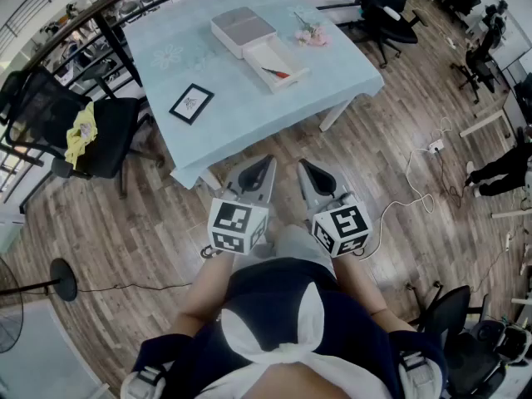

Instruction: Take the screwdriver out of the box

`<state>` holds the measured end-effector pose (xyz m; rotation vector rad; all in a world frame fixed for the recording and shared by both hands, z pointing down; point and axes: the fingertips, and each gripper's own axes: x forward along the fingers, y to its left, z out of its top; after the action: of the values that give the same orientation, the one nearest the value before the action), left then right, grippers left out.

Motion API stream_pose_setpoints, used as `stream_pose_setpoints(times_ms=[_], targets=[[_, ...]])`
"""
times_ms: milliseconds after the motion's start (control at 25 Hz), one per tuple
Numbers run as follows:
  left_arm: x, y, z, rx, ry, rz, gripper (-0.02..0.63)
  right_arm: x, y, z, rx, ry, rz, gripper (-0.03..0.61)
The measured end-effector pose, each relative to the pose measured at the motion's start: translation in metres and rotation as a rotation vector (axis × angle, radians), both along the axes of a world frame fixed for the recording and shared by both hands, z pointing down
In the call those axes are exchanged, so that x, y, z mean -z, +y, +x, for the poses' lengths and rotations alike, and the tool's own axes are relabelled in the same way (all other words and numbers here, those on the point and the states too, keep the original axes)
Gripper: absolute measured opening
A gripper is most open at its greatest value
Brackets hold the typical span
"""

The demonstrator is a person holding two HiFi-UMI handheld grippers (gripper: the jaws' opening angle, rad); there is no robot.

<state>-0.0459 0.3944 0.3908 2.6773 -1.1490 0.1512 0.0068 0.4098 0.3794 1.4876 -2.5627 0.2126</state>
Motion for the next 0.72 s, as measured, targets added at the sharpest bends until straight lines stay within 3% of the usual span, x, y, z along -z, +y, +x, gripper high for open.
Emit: stream_pose_setpoints(times_ms=[400, 720], targets=[[-0.012, -0.013, 0.013, -0.024, -0.021, -0.009, 0.017, -0.01, -0.011, 0.013, -0.032, -0.013, 0.0, -0.002], [-0.021, -0.047, 0.017, -0.005, -0.029, -0.033, 0.017, -0.022, -0.048, 0.019, -0.007, -0.036, -0.022, -0.002]])
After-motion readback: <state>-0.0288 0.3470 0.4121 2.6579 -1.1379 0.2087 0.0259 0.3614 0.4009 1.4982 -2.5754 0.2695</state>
